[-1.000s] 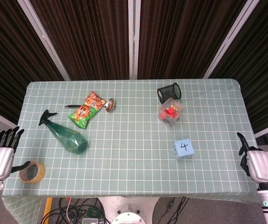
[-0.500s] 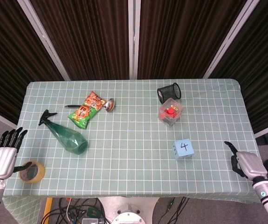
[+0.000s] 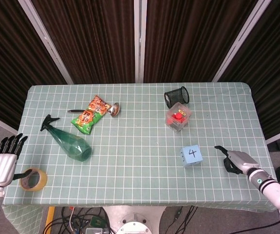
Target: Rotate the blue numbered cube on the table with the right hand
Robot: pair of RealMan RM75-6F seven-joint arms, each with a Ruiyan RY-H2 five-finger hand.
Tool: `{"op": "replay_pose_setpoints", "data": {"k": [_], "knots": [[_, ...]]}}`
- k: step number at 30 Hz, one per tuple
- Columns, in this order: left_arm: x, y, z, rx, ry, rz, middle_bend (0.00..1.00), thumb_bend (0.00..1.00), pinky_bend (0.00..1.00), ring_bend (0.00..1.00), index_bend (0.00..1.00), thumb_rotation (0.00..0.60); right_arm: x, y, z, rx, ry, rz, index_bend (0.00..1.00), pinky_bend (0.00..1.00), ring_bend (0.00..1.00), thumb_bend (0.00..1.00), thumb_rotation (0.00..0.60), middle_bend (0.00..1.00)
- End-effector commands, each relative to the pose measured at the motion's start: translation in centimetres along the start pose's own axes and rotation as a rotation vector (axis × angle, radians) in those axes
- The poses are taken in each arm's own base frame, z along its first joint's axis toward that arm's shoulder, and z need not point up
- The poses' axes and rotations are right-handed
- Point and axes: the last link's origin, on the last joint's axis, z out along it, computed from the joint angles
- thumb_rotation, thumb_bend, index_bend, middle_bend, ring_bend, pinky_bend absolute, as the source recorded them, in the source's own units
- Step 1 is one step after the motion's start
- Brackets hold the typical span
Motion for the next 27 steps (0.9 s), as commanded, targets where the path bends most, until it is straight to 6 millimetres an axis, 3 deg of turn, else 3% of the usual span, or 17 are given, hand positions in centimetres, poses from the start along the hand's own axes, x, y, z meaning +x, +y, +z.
{"op": "replay_pose_setpoints", "data": {"k": [1,12,27], "knots": [[-0.1,0.0,0.0,0.0,-0.003,-0.002,0.02,0.0,0.04,0.0,0.03,0.6,-0.1,-0.9,0.2,0.015,-0.034,0.029,0.0,0.75,0.81,1.0,0.6,0.91],[-0.8,-0.3,0.3,-0.001,-0.021,-0.014,0.02,0.0,0.04,0.0,0.03,0.6,0.4,-3.2,0.4,0.061,-0.113,0.063,0.0,0.75,0.81,1.0,0.6,0.91],[-1.4,-1.0,0.3,0.018,-0.043,-0.025,0.02,0.0,0.04,0.0,0.03,0.6,1.9,-5.4,2.9,0.069,-0.17,0.105,0.0,0.75,0.81,1.0,0.6,0.91]]}}
